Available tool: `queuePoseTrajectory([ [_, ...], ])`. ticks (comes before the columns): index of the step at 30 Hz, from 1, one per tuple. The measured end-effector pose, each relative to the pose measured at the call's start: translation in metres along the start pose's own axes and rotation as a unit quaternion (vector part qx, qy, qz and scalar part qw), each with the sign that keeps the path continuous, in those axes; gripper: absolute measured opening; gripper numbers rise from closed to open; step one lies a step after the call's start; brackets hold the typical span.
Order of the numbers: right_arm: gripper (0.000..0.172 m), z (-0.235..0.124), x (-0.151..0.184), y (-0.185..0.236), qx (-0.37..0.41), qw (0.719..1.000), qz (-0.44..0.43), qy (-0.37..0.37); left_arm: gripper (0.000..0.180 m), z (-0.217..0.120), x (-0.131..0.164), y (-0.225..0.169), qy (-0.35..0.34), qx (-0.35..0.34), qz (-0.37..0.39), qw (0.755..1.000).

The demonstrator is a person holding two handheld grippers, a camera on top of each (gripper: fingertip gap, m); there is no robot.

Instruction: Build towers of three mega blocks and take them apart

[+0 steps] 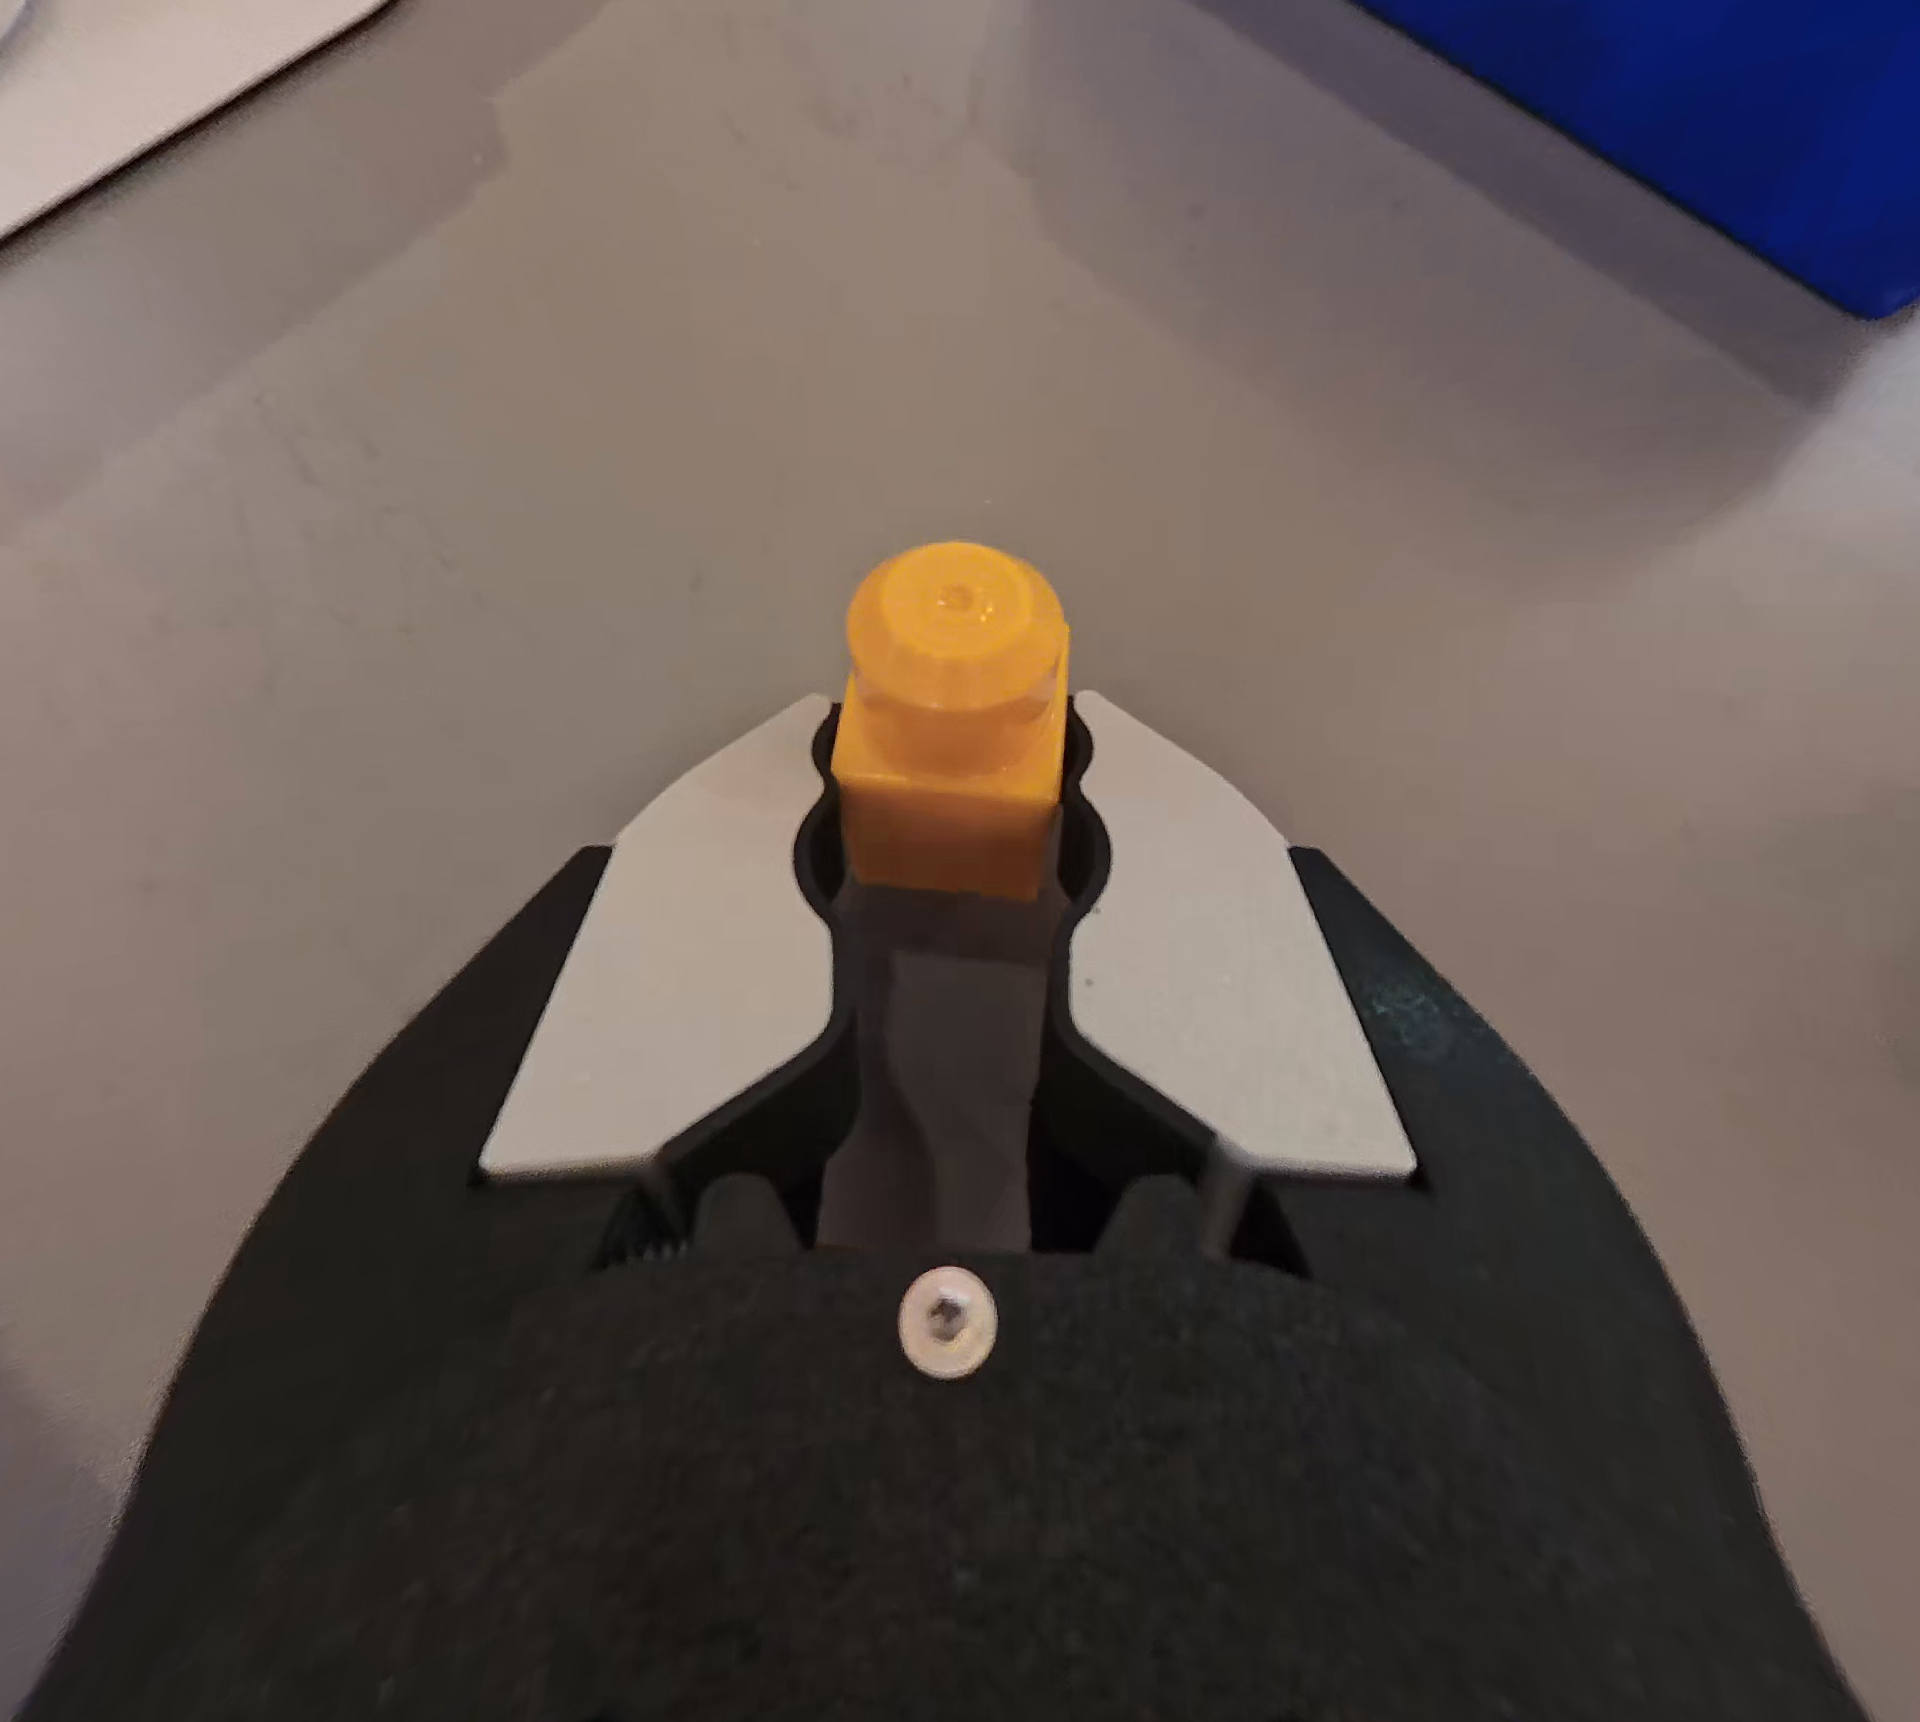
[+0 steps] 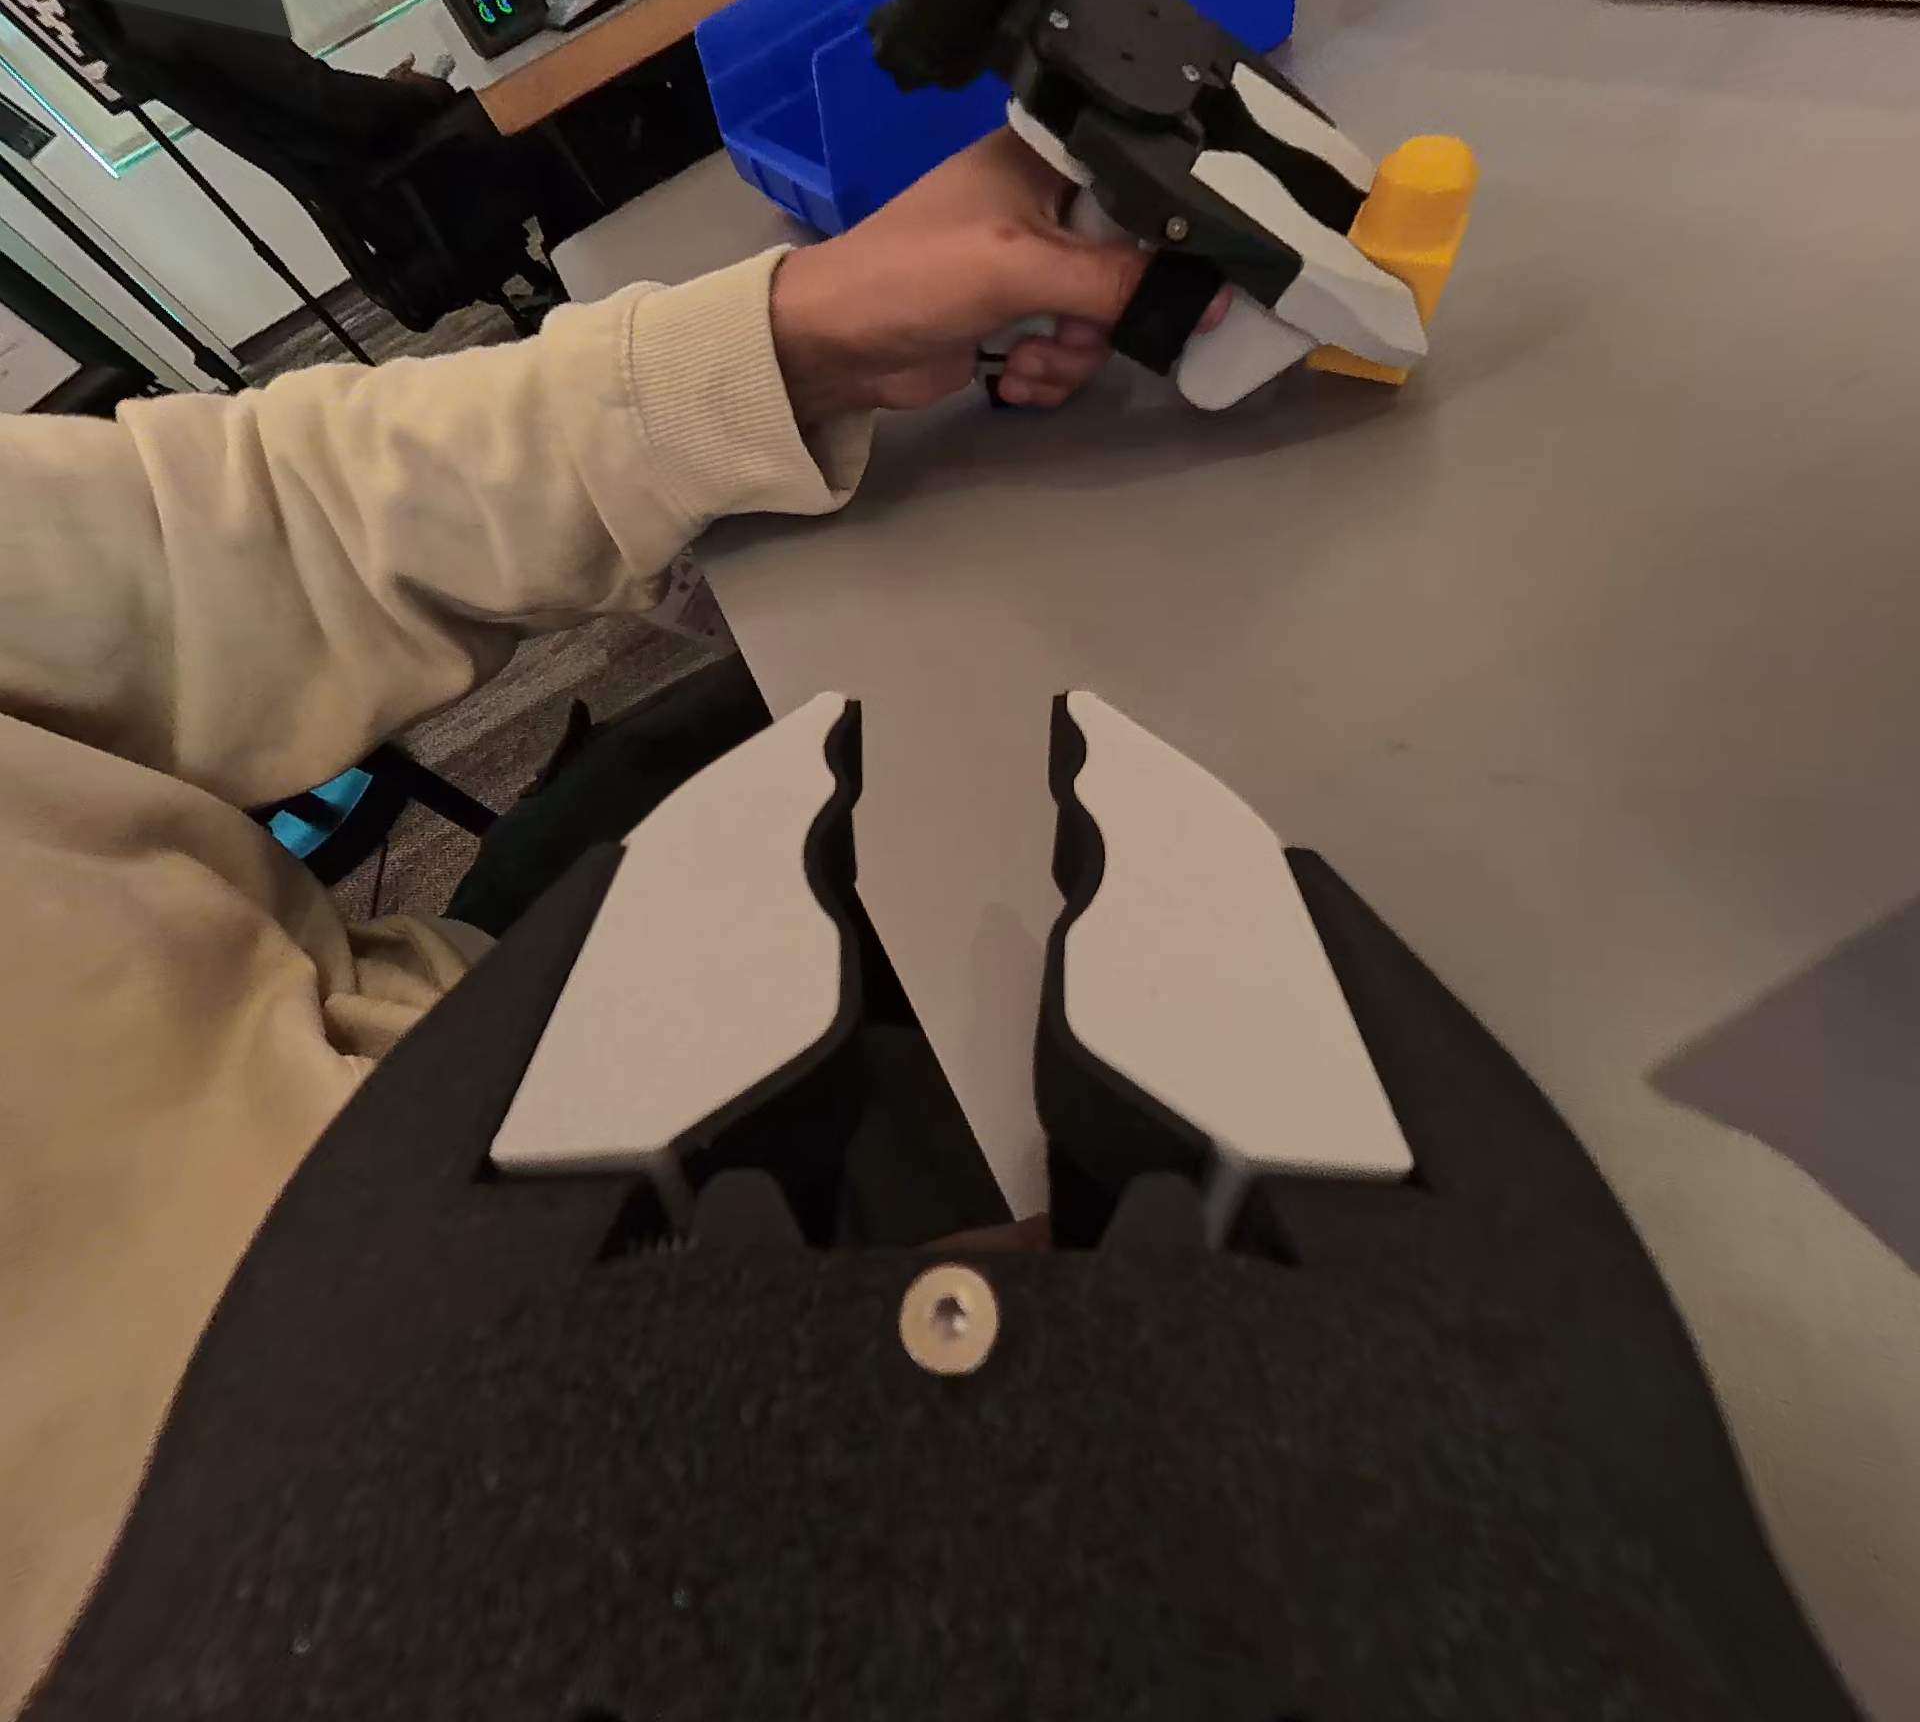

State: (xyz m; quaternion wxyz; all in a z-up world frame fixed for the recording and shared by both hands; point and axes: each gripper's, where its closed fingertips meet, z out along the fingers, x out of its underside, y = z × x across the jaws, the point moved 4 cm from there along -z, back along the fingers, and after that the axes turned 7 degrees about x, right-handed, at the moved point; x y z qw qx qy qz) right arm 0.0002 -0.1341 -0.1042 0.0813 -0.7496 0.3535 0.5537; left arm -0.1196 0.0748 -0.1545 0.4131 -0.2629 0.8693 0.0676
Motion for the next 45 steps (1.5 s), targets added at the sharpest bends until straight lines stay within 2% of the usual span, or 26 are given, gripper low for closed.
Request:
queuePoseTrajectory([
  [5, 0.034, 0.004, 0.001, -0.009, 0.045, 0.999, 0.008, 0.015, 0.040, 0.003, 0.003, 0.000, 0.019, -0.006, 0.010, 1.000],
  [9, 0.040, 0.016, -0.015, -0.024, 0.122, 0.992, 0.032, 0.029, 0.055, -0.010, 0.009, -0.008, 0.016, 0.011, 0.007, 1.000],
  [12, 0.046, 0.041, -0.036, -0.036, 0.186, 0.979, 0.013, 0.078, 0.062, -0.040, 0.018, -0.019, 0.001, 0.025, 0.007, 1.000],
  [16, 0.052, 0.099, -0.068, -0.047, 0.239, 0.958, -0.024, 0.157, 0.061, -0.093, 0.037, -0.029, -0.030, 0.014, -0.009, 0.999],
  [19, 0.057, 0.142, -0.087, -0.060, 0.272, 0.939, -0.041, 0.205, 0.060, -0.120, 0.055, -0.036, -0.048, 0.016, -0.035, 0.998],
  [22, 0.056, 0.174, -0.088, -0.072, 0.269, 0.920, -0.031, 0.284, 0.059, -0.133, 0.072, -0.042, -0.043, 0.021, -0.034, 0.998],
  [26, 0.056, 0.196, -0.081, -0.093, 0.298, 0.881, -0.023, 0.367, 0.060, -0.142, 0.082, -0.047, -0.044, 0.025, -0.030, 0.998],
  [27, 0.054, 0.200, -0.076, -0.095, 0.293, 0.873, -0.014, 0.390, 0.060, -0.142, 0.083, -0.048, -0.045, 0.024, -0.027, 0.998],
  [28, 0.037, 0.201, -0.072, -0.098, 0.295, 0.860, -0.013, 0.417, 0.059, -0.143, 0.083, -0.050, -0.042, 0.022, -0.022, 0.999],
  [30, 0.037, 0.202, -0.079, -0.098, 0.291, 0.859, -0.021, 0.420, 0.059, -0.146, 0.082, -0.053, -0.040, 0.014, -0.008, 0.999],
  [33, 0.036, 0.188, -0.111, -0.079, 0.254, 0.900, -0.028, 0.354, 0.059, -0.148, 0.079, -0.059, -0.046, 0.016, 0.003, 0.999],
  [36, 0.036, 0.137, -0.140, -0.068, 0.260, 0.915, -0.071, 0.299, 0.059, -0.146, 0.080, -0.065, -0.044, 0.025, 0.007, 0.999],
  [38, 0.036, 0.086, -0.158, -0.071, 0.277, 0.920, -0.086, 0.262, 0.058, -0.144, 0.082, -0.068, -0.042, 0.027, 0.010, 0.999],
  [41, 0.037, 0.002, -0.175, -0.100, 0.333, 0.914, -0.069, 0.219, 0.058, -0.139, 0.080, -0.076, -0.043, 0.035, 0.013, 0.998],
  [43, 0.037, -0.041, -0.170, -0.128, 0.358, 0.907, -0.039, 0.216, 0.058, -0.135, 0.078, -0.083, -0.039, 0.041, 0.022, 0.998],
  [45, 0.036, -0.066, -0.153, -0.159, 0.367, 0.899, -0.008, 0.240, 0.058, -0.131, 0.075, -0.092, -0.034, 0.046, 0.034, 0.998],
])
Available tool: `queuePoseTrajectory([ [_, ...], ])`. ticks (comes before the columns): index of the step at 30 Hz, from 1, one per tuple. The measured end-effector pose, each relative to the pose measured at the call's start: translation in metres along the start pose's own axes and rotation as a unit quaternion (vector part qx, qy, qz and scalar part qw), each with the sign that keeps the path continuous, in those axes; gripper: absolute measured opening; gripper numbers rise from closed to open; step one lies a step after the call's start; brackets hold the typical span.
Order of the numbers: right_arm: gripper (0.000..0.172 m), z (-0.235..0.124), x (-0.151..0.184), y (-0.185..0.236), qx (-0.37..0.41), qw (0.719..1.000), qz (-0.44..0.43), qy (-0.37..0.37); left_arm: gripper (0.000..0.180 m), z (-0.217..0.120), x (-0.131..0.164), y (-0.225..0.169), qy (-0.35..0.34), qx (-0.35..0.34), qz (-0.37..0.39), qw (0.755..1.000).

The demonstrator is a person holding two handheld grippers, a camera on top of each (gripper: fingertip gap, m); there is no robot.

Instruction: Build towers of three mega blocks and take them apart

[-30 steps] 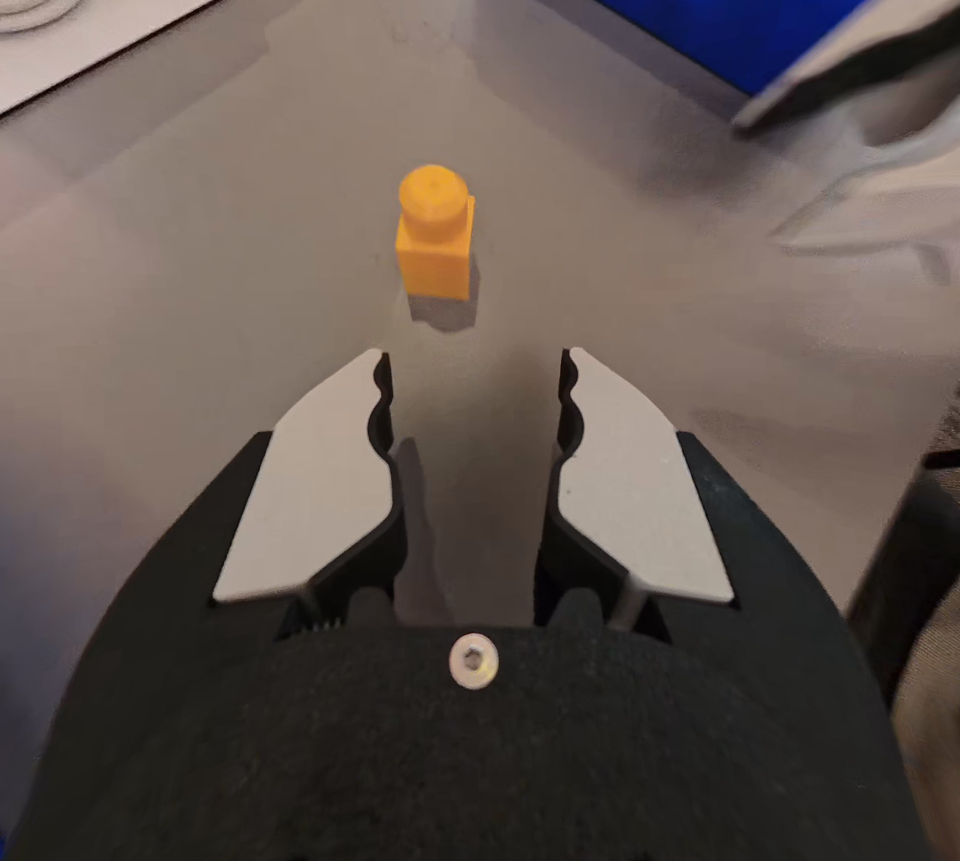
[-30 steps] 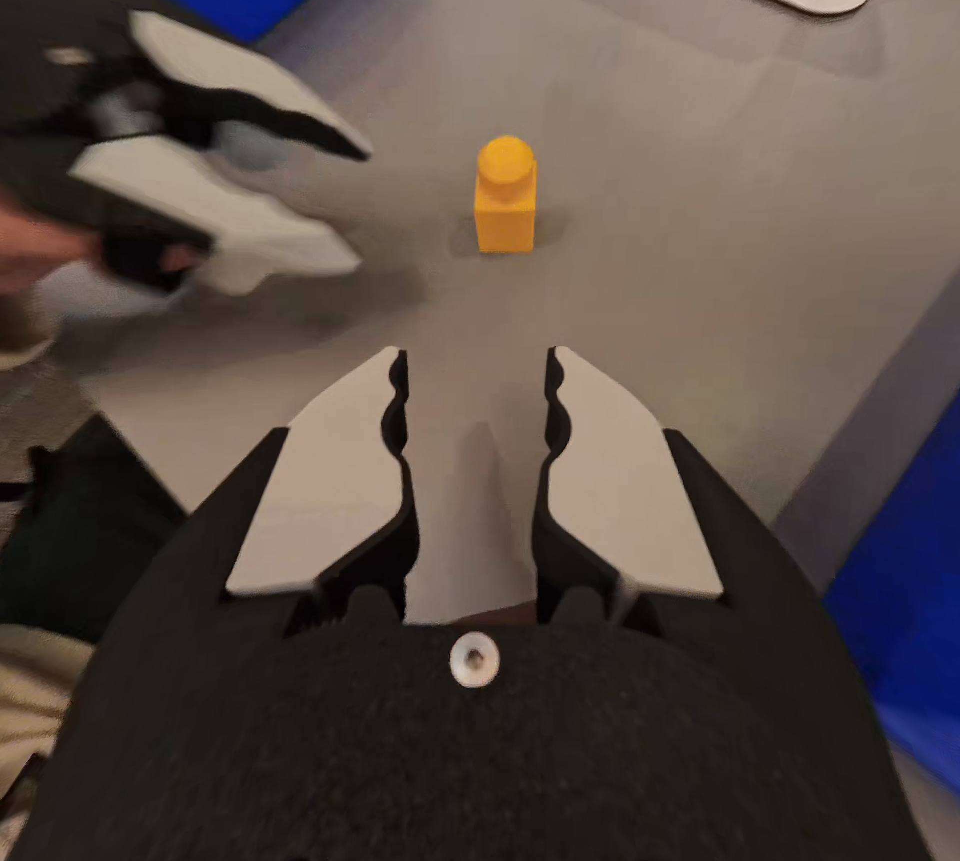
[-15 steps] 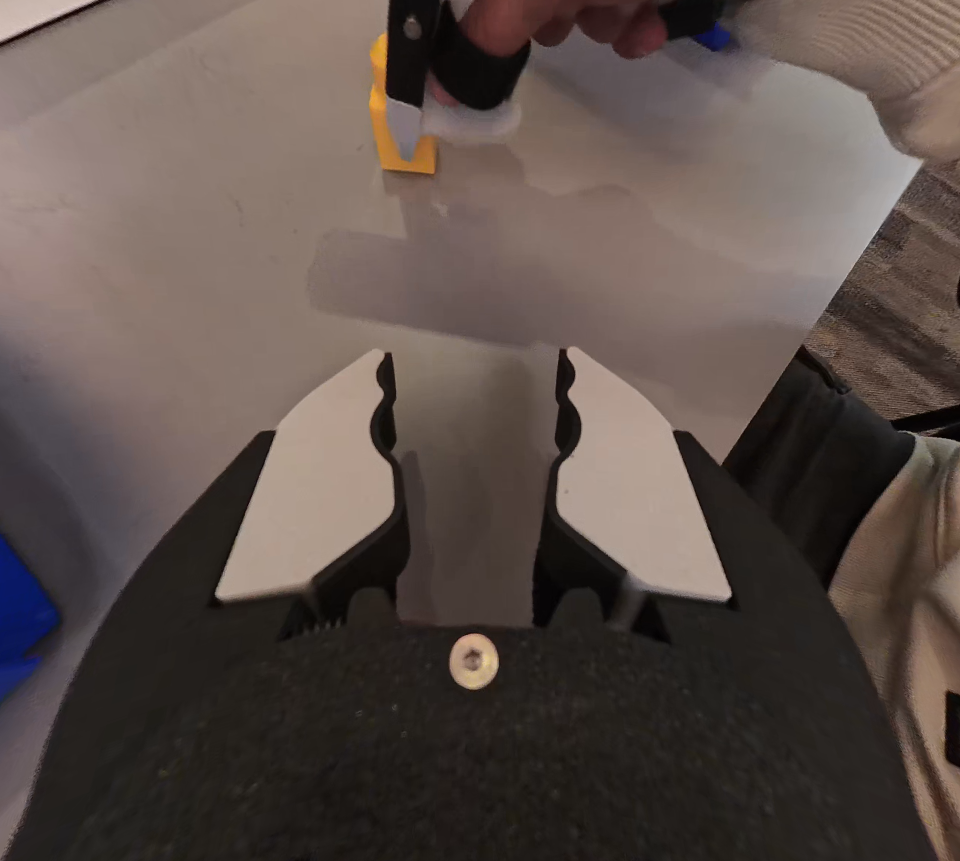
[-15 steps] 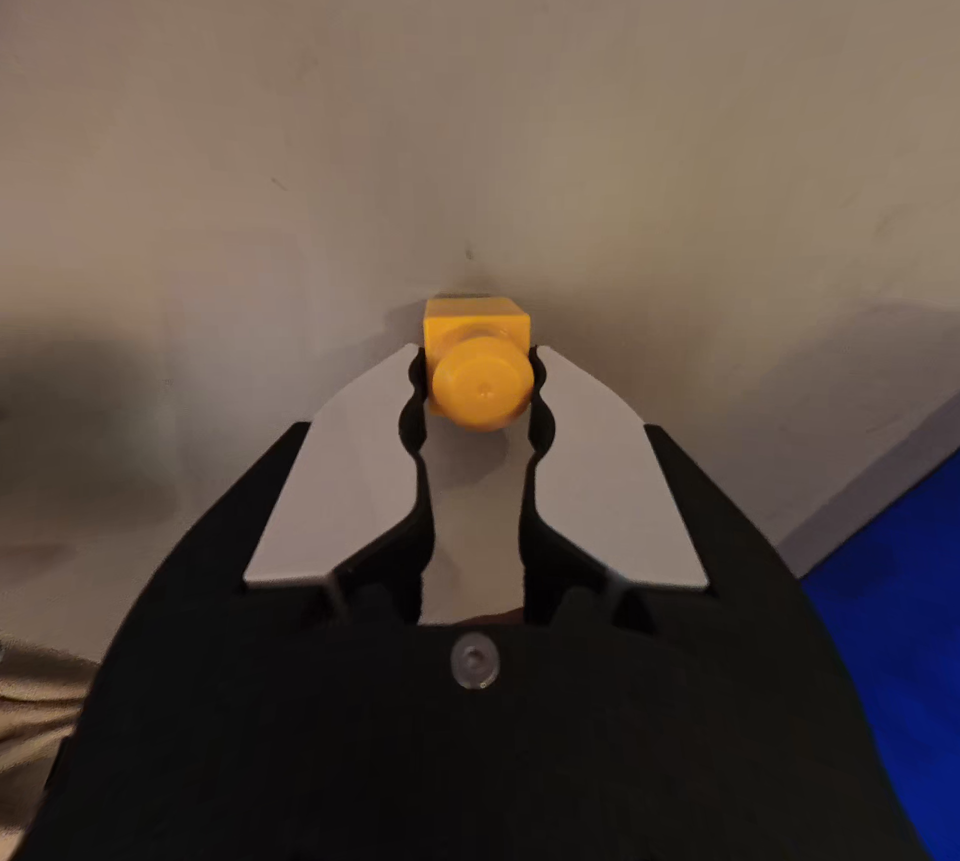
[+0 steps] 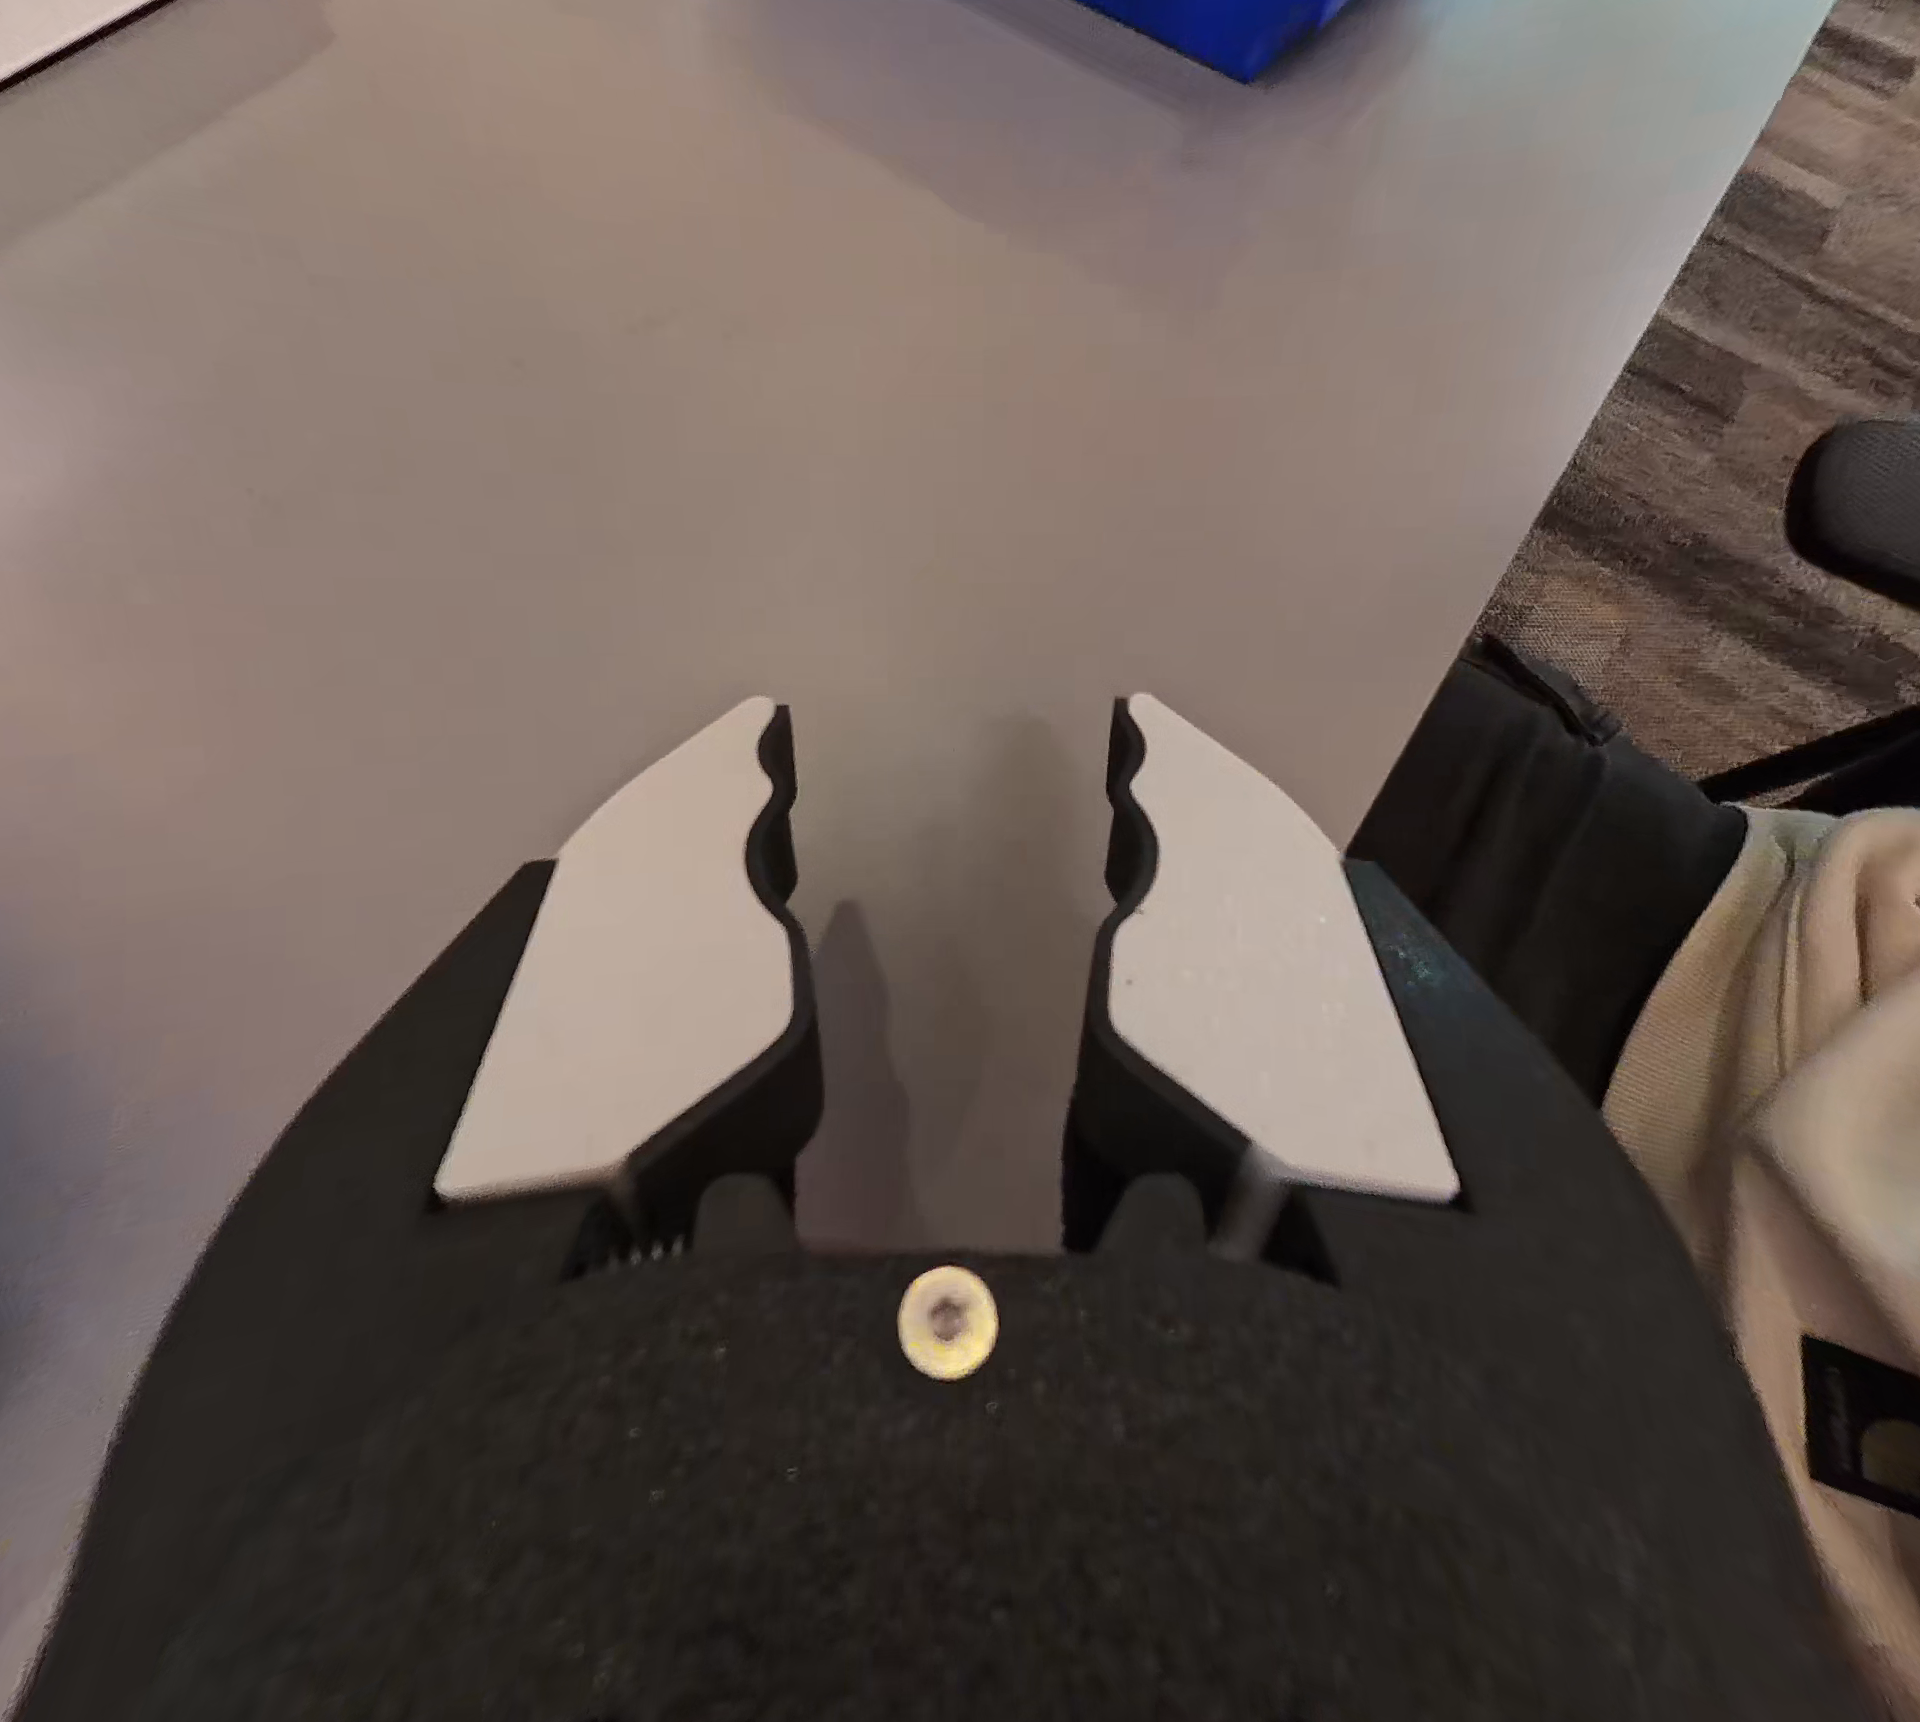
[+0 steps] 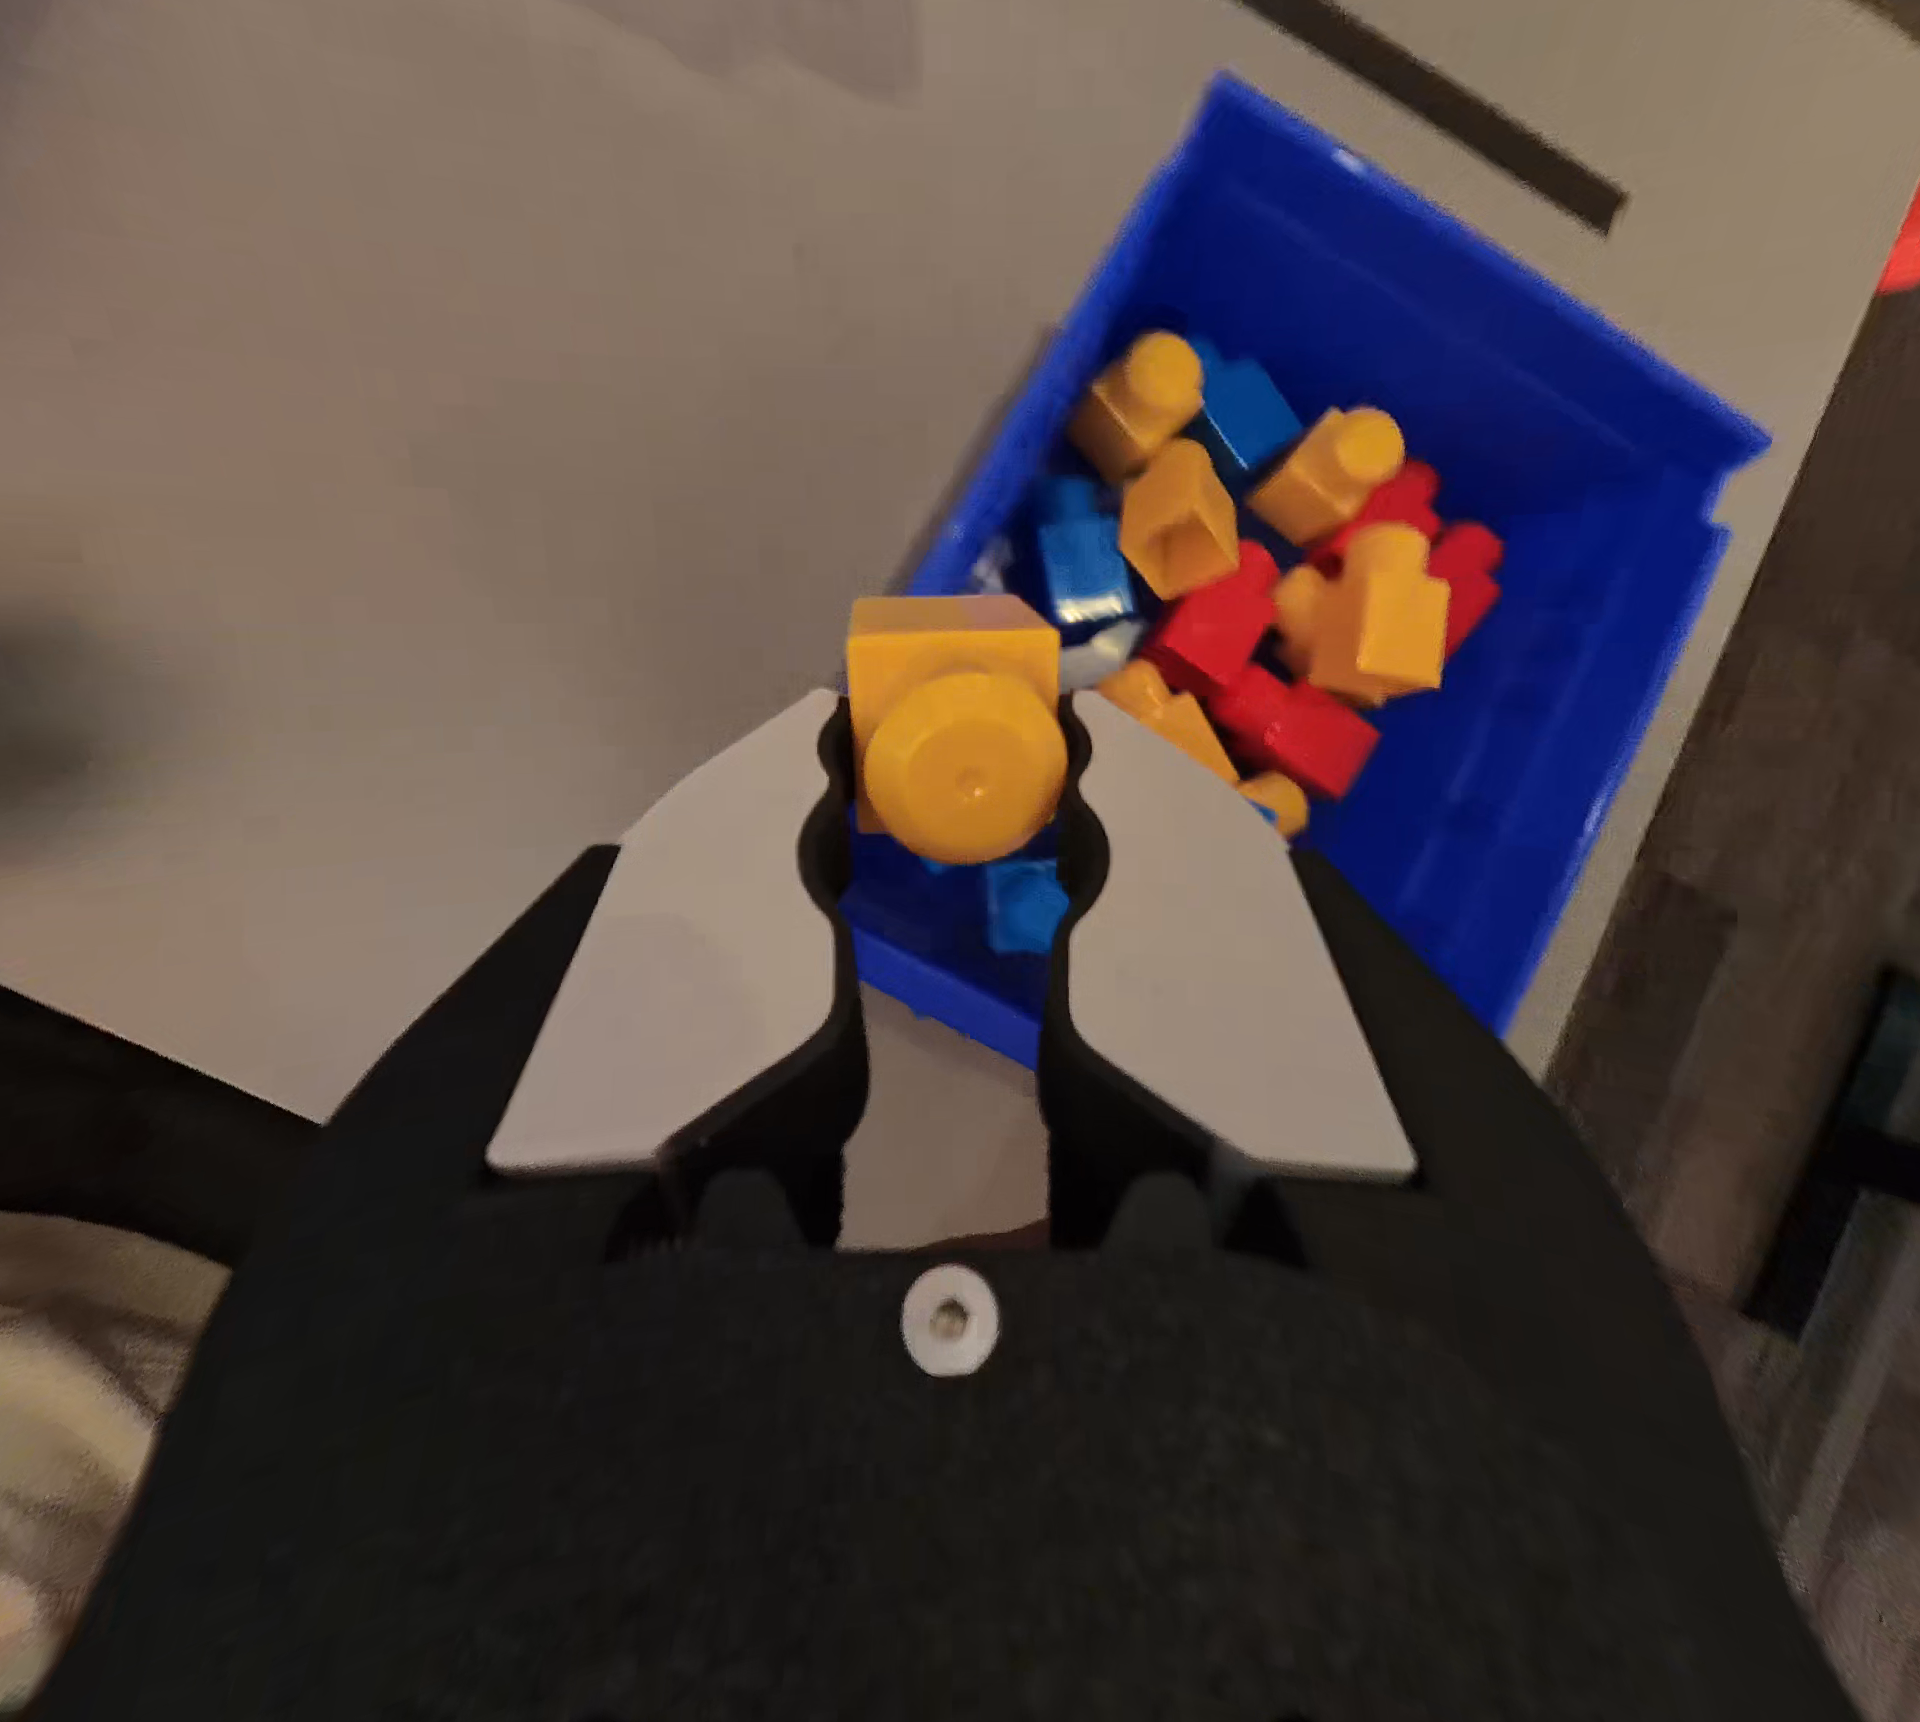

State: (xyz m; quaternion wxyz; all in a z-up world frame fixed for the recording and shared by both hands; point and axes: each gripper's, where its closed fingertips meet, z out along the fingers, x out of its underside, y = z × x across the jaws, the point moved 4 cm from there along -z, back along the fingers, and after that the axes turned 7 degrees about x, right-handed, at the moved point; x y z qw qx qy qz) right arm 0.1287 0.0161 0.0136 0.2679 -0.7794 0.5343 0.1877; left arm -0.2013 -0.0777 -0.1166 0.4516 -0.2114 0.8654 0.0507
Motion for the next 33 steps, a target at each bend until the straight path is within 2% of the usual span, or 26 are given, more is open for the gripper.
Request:
queuePoseTrajectory([
  [2, 0.036, 0.023, 0.014, -0.023, -0.015, 0.999, 0.018, 0.028, 0.058, 0.004, -0.001, -0.008, 0.009, 0.002, 0.013, 1.000],
  [6, 0.037, 0.079, 0.031, -0.042, -0.035, 0.994, 0.025, 0.098, 0.058, 0.010, -0.001, -0.021, 0.027, 0.011, 0.029, 0.999],
  [10, 0.037, 0.122, 0.037, -0.044, -0.022, 0.985, -0.019, 0.170, 0.058, 0.011, -0.002, -0.036, 0.024, 0.070, 0.004, 0.997],
  [12, 0.037, 0.135, 0.039, -0.046, -0.011, 0.979, -0.034, 0.200, 0.058, 0.010, -0.004, -0.032, 0.019, 0.070, -0.006, 0.997],
  [16, 0.037, 0.145, 0.037, -0.044, -0.029, 0.979, -0.026, 0.201, 0.058, 0.008, -0.003, -0.025, 0.017, 0.073, -0.024, 0.997],
  [18, 0.051, 0.141, 0.036, -0.049, -0.016, 0.981, -0.027, 0.189, 0.058, 0.008, -0.001, -0.023, 0.016, 0.077, -0.034, 0.996],
  [21, 0.059, 0.111, 0.026, -0.050, -0.010, 0.993, -0.018, 0.119, 0.058, 0.007, 0.002, -0.018, 0.017, 0.073, -0.038, 0.996],
  [23, 0.059, 0.075, 0.013, -0.040, -0.015, 1.000, 0.003, 0.017, 0.058, 0.005, 0.004, -0.014, 0.018, 0.063, -0.036, 0.997],
  [25, 0.057, 0.034, 0.003, -0.007, -0.064, 0.991, 0.029, -0.114, 0.058, 0.003, 0.003, -0.009, 0.014, 0.050, -0.036, 0.998],
  [27, 0.058, 0.000, 0.004, 0.050, -0.167, 0.958, 0.043, -0.231, 0.058, 0.000, 0.003, -0.004, 0.009, 0.035, -0.036, 0.999],
  [29, 0.057, -0.016, 0.013, 0.109, -0.256, 0.916, 0.047, -0.304, 0.057, -0.004, 0.002, 0.004, -0.005, 0.002, -0.030, 1.000],
  [31, 0.056, -0.012, 0.025, 0.160, -0.310, 0.878, 0.066, -0.358, 0.056, -0.008, 0.001, 0.014, -0.019, -0.035, -0.026, 0.999],
  [33, 0.055, 0.008, 0.035, 0.196, -0.317, 0.869, 0.069, -0.373, 0.056, -0.012, 0.000, 0.021, -0.036, -0.056, -0.038, 0.997],
])
